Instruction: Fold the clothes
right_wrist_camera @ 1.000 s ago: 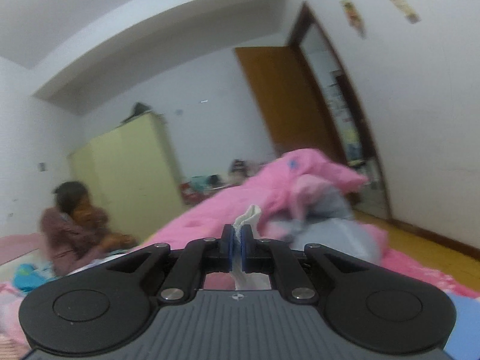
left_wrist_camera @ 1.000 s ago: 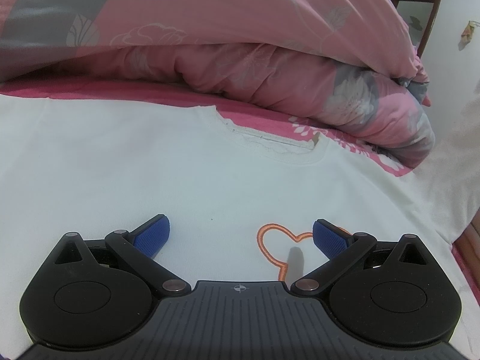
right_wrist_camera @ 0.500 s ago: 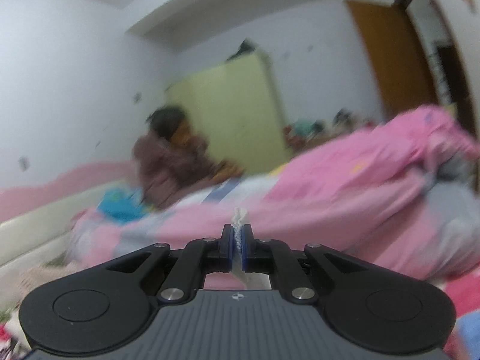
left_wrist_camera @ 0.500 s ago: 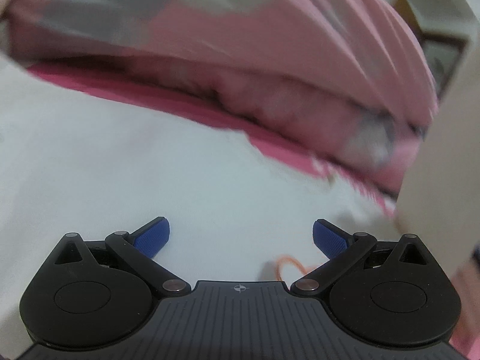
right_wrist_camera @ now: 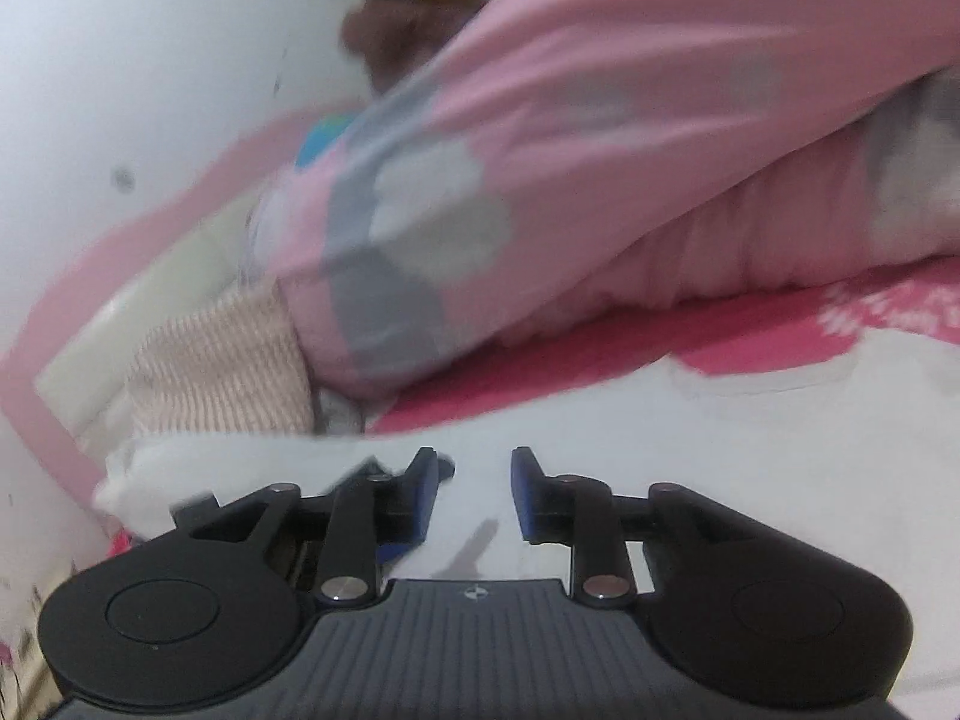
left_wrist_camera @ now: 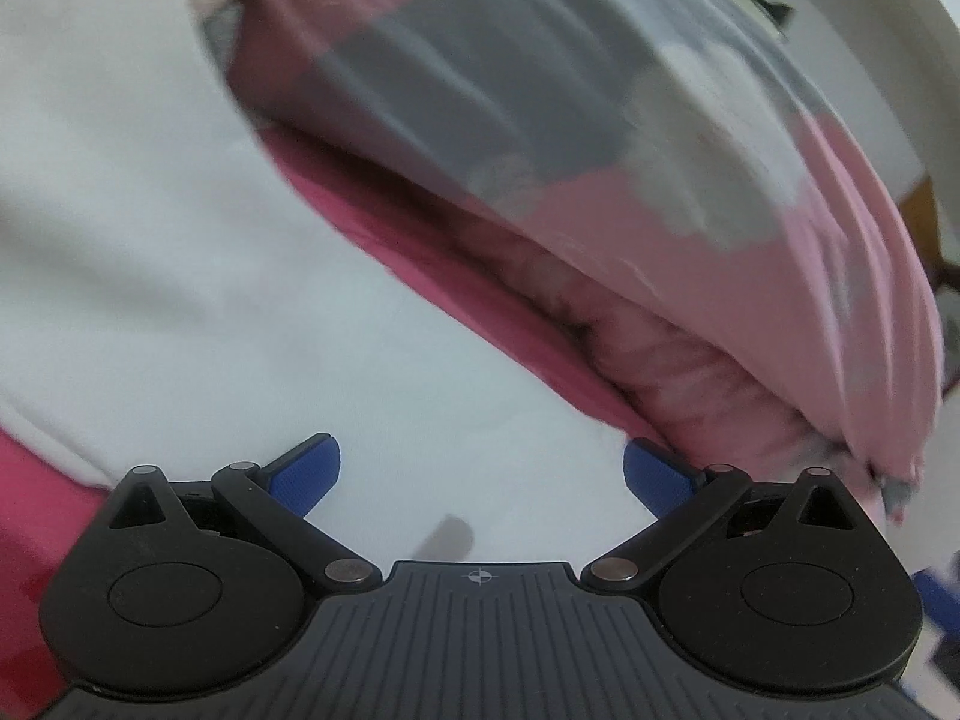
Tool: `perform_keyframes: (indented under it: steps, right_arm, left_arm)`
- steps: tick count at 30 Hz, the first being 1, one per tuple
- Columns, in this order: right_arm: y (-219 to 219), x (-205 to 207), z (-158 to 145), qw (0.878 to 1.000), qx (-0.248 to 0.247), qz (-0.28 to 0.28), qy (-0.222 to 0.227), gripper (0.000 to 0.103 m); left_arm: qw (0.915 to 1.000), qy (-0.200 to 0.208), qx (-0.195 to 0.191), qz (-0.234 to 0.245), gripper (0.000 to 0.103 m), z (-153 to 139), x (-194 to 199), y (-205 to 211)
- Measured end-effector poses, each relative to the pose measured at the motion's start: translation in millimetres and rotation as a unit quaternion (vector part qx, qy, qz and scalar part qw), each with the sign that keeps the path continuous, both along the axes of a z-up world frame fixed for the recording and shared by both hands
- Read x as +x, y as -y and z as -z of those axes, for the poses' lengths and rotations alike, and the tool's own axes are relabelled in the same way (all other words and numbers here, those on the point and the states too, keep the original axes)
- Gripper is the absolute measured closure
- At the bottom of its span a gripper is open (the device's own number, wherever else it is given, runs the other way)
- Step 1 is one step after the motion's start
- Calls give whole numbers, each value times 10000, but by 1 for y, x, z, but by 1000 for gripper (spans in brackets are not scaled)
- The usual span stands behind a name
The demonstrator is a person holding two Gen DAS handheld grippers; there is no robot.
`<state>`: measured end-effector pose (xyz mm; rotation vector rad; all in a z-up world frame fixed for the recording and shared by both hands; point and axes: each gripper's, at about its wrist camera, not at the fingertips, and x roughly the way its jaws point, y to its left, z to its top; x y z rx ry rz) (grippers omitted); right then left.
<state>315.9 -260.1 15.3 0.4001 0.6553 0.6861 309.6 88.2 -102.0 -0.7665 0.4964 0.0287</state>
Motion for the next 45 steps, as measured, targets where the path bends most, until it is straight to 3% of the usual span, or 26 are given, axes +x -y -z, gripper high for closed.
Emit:
perform_keyframes:
  steps: [4,7,9,13,15,19,22,24,26,29,35,38,40,42,45]
  right_arm:
    - [69,-39,-20,9951,521,816,207,72]
    - [126,-80,-15,9824,876,1636,218,72]
    - [161,-103,0,9699,933,2246,54,72]
    - [207,-122,40,9358,483,3460,-480,72]
    - [223,-124,57,9233,494,3757,-634,72]
    - [230,-111,78,9238,330,3754,-677,72]
    - [232,-93,82,9257,609,3655,-763,72]
    - [231,-84,81,9280,770,3579,-695,72]
    - [231,-76,81,9289,932,3527,-633,72]
    - [233,-63,85,9301,1214,3414,-594,74]
    - [236,-41,117,9326,1447,3255,-575,79]
    - [244,-49,124,9353,1402,3233,-307,78]
    - [251,-53,124,9365,1302,3252,-169,77]
    - [258,-58,126,9330,1340,3336,-148,76]
    - [266,-56,135,9285,1794,3230,-373,76]
  left_arm:
    - [9980,149,407,460,1,-7,3,21]
    - [9935,238,798,778,1,-10,4,40]
    - [9886,314,1104,971,2,-13,3,53]
    - [9742,373,1778,1341,4,-20,3,80]
    - [9646,349,2087,1574,5,-27,1,93]
    - [9429,269,2806,1775,5,-36,-18,113]
    - [9244,-55,3341,1839,9,-32,-25,118]
    - [9115,-358,3667,1827,24,-26,-24,121]
    - [9107,-534,3695,1768,27,-29,-24,118]
    - [9158,-426,3647,1625,27,-48,-27,121]
    - [8905,-79,3840,2438,32,-68,9,200]
    - [8743,-178,3894,2894,35,-59,25,236]
    - [8693,-240,3918,3006,35,-56,21,236]
    - [8734,-394,3950,2822,34,-56,9,217]
    - [8959,-693,3802,2192,33,-68,-8,164]
